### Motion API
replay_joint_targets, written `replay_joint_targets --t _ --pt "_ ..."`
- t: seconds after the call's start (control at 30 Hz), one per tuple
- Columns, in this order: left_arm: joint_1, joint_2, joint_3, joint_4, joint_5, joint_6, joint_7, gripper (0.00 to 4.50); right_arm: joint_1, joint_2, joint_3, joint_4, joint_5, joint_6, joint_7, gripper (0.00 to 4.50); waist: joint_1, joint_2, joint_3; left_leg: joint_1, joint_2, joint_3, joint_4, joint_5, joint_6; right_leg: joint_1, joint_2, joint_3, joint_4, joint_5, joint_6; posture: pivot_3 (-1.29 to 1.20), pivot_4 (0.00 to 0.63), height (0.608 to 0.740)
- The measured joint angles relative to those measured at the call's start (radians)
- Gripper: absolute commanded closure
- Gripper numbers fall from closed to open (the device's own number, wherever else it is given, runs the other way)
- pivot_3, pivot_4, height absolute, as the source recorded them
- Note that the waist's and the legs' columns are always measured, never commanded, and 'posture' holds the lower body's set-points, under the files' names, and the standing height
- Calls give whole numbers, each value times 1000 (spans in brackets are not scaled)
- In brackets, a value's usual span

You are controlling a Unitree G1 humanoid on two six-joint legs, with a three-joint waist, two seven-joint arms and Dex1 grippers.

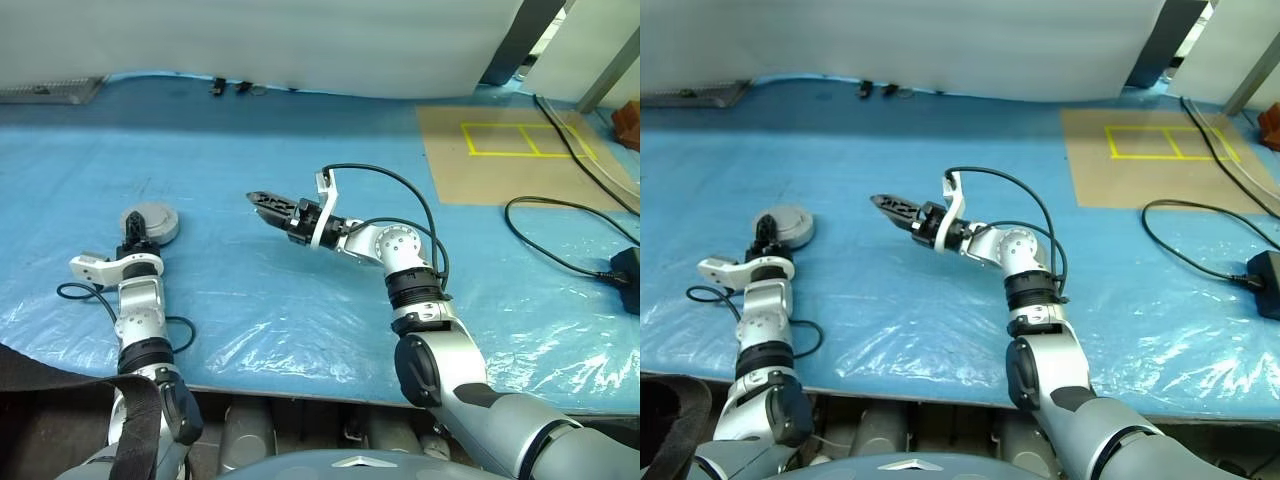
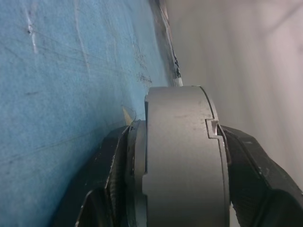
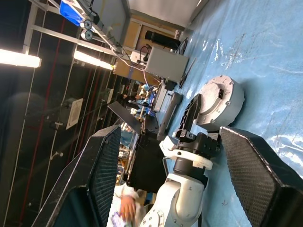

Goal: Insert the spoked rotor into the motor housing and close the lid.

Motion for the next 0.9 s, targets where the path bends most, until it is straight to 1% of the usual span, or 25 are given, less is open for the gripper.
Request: replay_joint_targets --t 0.07,0.2,0.27,0.3,0.43,0.57,0.67,0.73,0.8,0.9 --pt "-6 0 5 16 16 -10 -10 1858 0 0 0 -1 0 0 -1 1043 0 1 -1 2 0 0 0 0 0 2 0 0 0 0 0 0 150 740" --pt "-8 -3 6 19 50 -31 -18 873 0 0 1 -2 0 0 -3 1009 -1 2 -1 9 0 1 -2 0 0 9 0 0 -2 -1 0 0 150 740" --pt "-8 -5 6 12 67 -44 -16 246 0 0 2 -2 0 -2 -4 1009 -4 4 -2 11 0 1 -5 0 0 12 0 1 -4 -4 5 0 150 740" --pt "-9 -7 6 7 77 -57 -11 23 0 0 2 -2 0 -3 -4 1009 -5 5 -2 12 0 1 -5 0 0 12 0 1 -4 -4 6 0 150 740" --pt "-6 -16 8 0 132 -145 50 23 0 0 14 -2 -4 -12 1 1009 -19 6 -3 13 0 0 -8 0 0 12 1 2 -4 -5 5 0 150 740" --pt "23 -16 22 -23 208 -258 127 23 0 0 32 -2 -12 -26 8 1009 -40 6 -3 13 0 -1 -11 0 -1 11 1 2 -8 -2 0 0 150 740" --pt "68 2 10 -40 327 -334 215 23 0 0 44 -2 -19 -36 18 1009 -47 7 -3 12 1 -1 -14 -2 -3 10 2 2 -13 -1 -1 0 150 740" --pt "120 17 -2 -63 405 -372 260 23 0 0 52 -2 -32 -54 24 1009 -50 7 -3 10 1 -1 -14 -2 -3 9 2 2 -14 1 3 0 150 740" --pt "164 21 -7 -94 438 -377 267 23 0 0 72 -2 -61 -94 31 1009 -48 7 -3 10 1 -1 -14 -2 -3 7 2 1 -15 1 3 0 150 740" --pt "243 25 -56 -182 475 -365 210 23 7 -2 188 -17 -177 -215 68 1009 -36 3 -2 4 1 0 -14 -2 -3 1 2 0 -14 1 3 0 150 740"
